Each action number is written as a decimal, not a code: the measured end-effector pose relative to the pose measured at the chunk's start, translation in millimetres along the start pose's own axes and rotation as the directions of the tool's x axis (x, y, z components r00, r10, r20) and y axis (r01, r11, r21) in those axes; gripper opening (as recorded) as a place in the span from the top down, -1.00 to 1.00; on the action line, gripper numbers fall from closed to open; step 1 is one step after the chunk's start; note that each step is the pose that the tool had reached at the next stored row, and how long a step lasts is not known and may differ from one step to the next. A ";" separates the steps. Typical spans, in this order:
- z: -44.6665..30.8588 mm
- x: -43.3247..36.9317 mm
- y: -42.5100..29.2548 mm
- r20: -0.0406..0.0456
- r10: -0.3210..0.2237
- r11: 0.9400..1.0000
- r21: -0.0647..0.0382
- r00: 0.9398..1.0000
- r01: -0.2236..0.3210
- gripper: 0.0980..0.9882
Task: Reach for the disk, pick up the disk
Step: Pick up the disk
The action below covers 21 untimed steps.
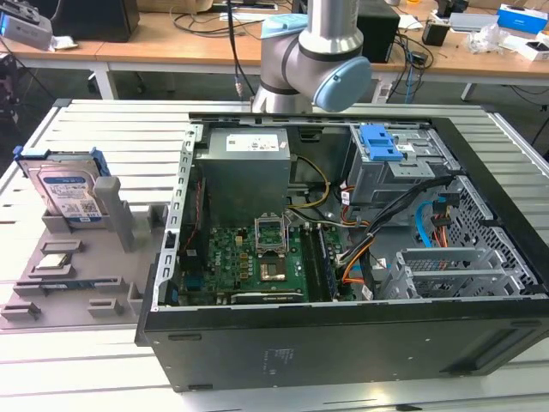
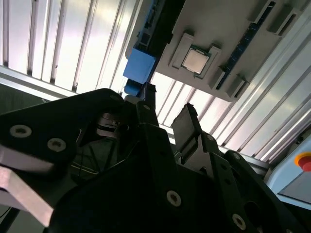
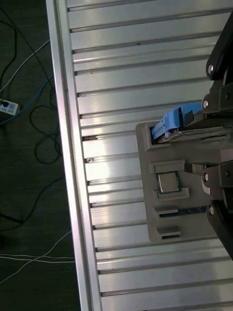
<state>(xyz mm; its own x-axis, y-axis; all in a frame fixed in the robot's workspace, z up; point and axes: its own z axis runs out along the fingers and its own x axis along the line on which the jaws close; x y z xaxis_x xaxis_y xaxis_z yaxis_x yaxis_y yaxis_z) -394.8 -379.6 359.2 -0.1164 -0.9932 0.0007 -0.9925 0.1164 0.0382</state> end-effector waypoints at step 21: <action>10.6 -16.1 0.7 0.000 0.000 1.000 0.000 1.000 0.000 0.28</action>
<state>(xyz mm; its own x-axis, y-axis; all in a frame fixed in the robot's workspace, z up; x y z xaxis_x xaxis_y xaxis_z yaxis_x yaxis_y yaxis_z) -394.0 -363.5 348.6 -0.1164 -0.9932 0.0007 -0.9925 0.1164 0.0382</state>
